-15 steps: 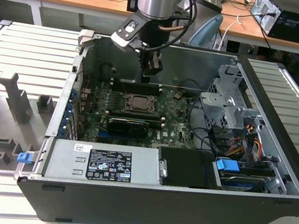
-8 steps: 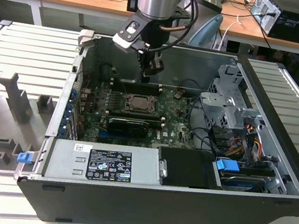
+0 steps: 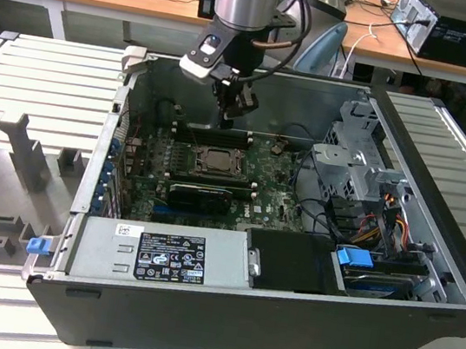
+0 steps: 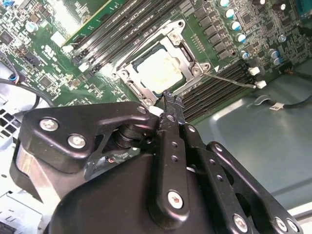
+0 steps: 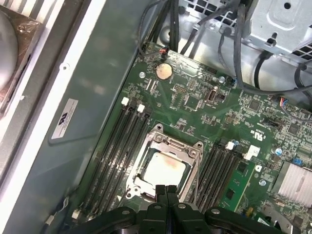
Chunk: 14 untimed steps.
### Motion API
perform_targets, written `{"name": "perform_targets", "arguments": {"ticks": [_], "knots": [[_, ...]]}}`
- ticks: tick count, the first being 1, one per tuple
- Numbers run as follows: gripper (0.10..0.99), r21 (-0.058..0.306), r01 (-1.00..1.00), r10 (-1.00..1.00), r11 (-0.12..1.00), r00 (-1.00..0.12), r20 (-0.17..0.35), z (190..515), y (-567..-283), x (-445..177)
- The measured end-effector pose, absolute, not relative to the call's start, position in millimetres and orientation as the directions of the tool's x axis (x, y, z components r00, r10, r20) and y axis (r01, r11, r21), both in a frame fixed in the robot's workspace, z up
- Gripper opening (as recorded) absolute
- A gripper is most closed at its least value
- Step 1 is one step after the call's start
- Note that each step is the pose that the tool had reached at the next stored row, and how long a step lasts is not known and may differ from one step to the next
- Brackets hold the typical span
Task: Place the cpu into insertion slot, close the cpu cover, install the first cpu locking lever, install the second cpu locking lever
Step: 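Install the first cpu locking lever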
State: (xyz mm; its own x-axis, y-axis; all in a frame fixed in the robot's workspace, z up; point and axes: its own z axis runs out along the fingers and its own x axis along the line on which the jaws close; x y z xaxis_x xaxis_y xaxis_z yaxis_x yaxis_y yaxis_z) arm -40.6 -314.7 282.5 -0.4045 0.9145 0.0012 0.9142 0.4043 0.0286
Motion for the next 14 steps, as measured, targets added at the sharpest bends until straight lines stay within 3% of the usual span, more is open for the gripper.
{"name": "perform_targets", "arguments": {"ticks": [14], "knots": [[0.106,0.028,0.856,0.856,0.516,-0.517,0.0,282.5,-314.7,-40.6]]}}
